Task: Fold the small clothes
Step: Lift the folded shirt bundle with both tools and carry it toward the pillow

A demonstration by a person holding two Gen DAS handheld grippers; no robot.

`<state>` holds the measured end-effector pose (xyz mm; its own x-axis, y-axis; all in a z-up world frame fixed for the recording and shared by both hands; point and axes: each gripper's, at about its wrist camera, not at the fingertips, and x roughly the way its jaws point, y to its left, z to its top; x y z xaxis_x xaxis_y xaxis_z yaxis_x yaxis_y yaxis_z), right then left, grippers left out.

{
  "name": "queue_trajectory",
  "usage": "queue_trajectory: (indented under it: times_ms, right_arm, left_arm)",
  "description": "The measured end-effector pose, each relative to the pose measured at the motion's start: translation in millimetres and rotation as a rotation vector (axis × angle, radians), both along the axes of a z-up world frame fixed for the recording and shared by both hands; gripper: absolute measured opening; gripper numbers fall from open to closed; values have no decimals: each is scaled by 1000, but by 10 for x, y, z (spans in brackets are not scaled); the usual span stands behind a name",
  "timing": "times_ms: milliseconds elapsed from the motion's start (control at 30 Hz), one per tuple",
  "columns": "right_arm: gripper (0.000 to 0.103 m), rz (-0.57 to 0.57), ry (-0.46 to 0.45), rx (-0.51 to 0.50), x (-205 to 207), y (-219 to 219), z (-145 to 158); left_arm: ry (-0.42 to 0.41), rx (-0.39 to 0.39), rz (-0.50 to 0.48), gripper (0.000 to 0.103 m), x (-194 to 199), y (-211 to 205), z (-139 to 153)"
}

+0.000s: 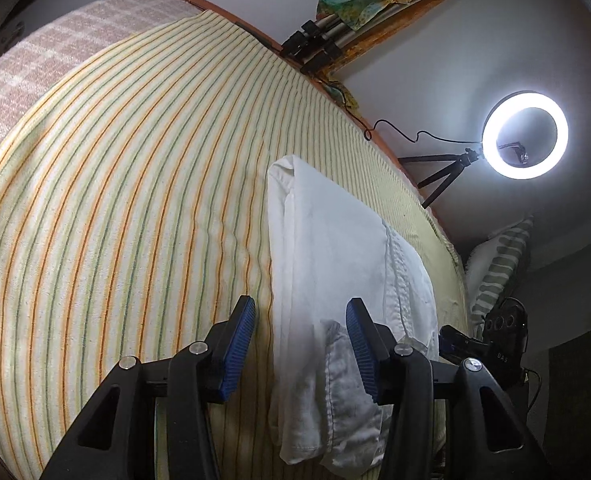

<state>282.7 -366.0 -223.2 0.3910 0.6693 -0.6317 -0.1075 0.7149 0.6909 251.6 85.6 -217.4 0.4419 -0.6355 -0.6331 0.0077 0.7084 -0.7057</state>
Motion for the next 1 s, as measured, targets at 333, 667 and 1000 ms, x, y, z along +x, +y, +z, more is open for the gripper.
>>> queue_trajectory:
  times_ms: [333,667,1000]
  right_arm:
    - [54,14,-3,107,73,46,-83]
    - [21,30,2,92,124,281,-100]
    - [12,65,-69,-54,56,424,184]
  left_arm:
    - [-3,-11,-15,42,87,-123,-73]
    - [-27,31,-9,21,67,-242,-63]
    - [-91,101,-12,11,-16,-335,170]
